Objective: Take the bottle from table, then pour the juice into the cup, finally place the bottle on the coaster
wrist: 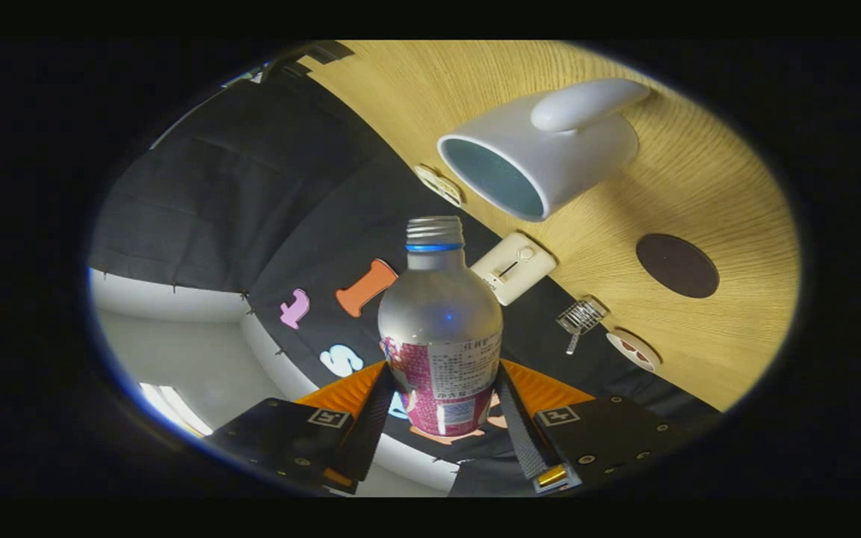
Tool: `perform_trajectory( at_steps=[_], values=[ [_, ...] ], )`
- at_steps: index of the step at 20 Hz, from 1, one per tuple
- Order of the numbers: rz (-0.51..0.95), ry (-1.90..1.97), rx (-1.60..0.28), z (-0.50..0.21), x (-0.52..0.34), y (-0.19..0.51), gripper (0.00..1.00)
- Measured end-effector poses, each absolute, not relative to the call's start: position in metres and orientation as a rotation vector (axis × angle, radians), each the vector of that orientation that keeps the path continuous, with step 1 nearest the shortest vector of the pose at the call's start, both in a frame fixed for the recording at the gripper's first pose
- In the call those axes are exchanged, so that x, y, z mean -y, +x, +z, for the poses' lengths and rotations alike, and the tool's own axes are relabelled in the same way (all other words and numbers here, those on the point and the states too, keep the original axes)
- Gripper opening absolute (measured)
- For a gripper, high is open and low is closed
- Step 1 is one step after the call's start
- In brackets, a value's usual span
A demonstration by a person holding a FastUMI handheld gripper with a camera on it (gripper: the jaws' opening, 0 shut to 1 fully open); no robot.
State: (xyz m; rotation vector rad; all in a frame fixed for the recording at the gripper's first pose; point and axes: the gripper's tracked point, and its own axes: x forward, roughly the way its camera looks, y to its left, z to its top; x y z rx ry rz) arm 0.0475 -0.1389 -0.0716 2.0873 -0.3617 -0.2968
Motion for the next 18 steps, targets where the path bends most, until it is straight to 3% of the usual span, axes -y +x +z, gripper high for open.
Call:
perform_trajectory(
  at_steps=[11,18],
  values=[
    [-0.315,2.098,0.34,-0.078,0.14,0.046,0.76],
    [-0.342,1.867,0.23,-0.095,0.133,0.039,0.75]
  ],
)
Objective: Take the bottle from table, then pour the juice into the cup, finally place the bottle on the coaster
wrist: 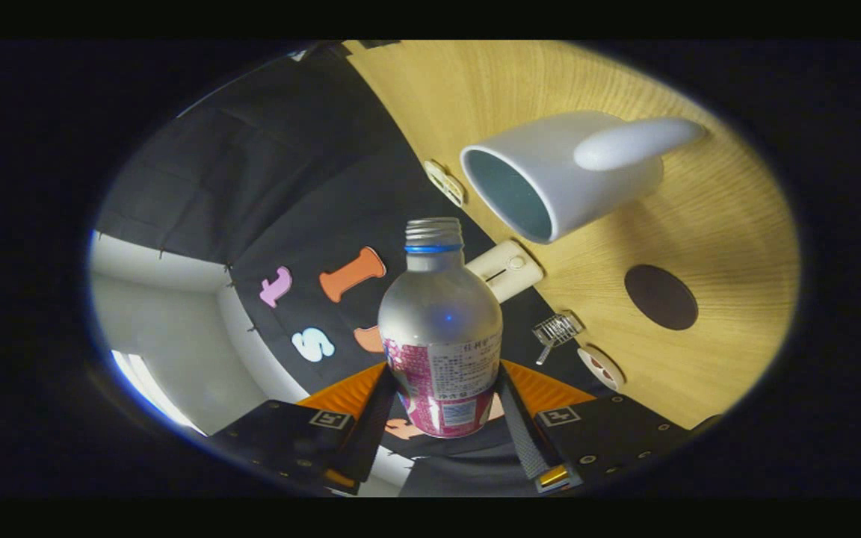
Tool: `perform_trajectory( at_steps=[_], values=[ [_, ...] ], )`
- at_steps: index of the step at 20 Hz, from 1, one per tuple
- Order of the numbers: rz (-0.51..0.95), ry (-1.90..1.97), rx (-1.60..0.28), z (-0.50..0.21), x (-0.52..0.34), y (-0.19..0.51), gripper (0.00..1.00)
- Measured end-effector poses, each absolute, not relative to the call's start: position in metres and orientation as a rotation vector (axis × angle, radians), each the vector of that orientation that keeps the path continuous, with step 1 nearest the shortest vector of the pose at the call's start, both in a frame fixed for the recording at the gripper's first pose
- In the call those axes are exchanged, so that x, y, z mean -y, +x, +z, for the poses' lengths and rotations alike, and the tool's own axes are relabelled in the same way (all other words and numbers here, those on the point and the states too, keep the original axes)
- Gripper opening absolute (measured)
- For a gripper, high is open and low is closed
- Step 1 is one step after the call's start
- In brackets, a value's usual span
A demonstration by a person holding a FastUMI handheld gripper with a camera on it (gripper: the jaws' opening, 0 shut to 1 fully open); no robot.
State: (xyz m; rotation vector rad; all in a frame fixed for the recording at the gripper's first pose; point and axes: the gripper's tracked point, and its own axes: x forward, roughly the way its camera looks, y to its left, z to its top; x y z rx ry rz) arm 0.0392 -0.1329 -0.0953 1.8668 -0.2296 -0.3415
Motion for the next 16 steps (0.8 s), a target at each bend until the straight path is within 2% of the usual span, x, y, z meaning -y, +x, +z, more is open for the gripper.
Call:
perform_trajectory(
  at_steps=[16],
  values=[
    [-0.235,1.103,0.011,-0.081,0.097,0.047,0.75]
  ],
)
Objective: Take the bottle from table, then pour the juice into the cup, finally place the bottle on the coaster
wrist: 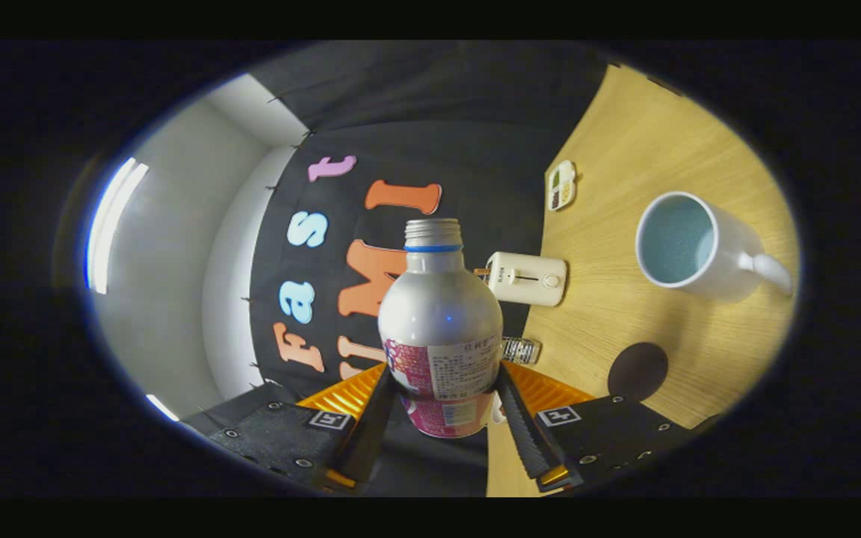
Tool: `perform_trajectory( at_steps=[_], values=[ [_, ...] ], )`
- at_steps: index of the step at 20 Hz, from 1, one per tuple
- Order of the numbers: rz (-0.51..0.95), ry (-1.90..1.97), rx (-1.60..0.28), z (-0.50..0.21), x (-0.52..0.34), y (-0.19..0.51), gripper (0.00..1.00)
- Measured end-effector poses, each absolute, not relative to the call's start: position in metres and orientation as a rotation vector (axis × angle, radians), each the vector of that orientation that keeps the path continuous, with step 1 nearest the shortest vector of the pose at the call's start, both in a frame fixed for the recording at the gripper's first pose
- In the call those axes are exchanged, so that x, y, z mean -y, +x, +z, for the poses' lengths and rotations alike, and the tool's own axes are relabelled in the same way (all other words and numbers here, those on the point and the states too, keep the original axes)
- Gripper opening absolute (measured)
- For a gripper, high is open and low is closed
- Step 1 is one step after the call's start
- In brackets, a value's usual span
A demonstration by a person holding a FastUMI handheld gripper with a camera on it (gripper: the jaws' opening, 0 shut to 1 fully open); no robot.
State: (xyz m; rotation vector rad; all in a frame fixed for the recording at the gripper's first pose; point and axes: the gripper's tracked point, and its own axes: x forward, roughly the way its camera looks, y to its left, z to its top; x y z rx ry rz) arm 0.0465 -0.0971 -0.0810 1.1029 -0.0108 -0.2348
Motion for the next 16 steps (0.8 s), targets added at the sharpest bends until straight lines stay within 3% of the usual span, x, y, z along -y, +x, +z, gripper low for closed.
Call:
perform_trajectory(
  at_steps=[6,16],
  values=[
    [-0.187,0.715,-0.077,-0.085,0.085,0.052,0.75],
    [-0.237,0.119,-0.223,-0.108,0.095,0.053,0.76]
  ],
)
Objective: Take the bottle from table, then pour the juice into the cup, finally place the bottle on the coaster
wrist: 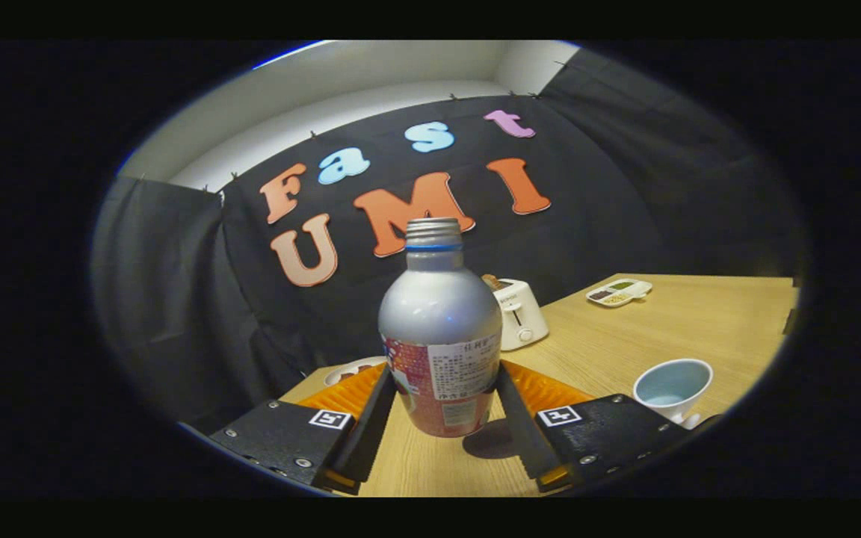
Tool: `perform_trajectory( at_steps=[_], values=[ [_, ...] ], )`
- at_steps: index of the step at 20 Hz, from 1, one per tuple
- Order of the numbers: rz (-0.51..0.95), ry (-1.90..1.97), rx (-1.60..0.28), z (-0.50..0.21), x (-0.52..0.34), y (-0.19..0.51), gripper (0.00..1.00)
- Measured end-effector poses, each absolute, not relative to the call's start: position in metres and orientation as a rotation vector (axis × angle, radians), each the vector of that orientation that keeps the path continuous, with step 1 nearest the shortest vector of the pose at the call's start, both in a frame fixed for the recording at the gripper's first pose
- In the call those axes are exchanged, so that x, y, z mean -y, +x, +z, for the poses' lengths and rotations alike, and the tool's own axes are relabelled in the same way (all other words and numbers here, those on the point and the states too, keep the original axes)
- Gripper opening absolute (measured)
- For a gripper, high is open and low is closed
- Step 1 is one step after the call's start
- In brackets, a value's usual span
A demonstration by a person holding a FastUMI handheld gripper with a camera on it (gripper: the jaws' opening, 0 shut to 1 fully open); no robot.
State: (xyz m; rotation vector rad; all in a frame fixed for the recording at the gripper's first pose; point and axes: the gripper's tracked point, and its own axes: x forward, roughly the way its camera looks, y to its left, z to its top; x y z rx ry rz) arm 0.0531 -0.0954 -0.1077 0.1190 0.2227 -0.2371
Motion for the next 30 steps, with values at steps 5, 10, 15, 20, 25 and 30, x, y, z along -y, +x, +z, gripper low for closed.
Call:
perform_trajectory(
  at_steps=[5,10,15,20,25,30],
  values=[
    [-0.269,-0.19,-0.325,-0.131,0.096,0.058,0.76],
    [-0.261,-0.318,-0.405,-0.155,0.094,0.059,0.76],
    [-0.274,-0.297,-0.447,-0.174,0.1,0.057,0.76],
    [-0.288,-0.239,-0.466,-0.191,0.107,0.058,0.76],
    [-0.297,-0.225,-0.488,-0.199,0.109,0.058,0.76],
    [-0.317,-0.161,-0.461,-0.198,0.114,0.052,0.76]
  ],
)
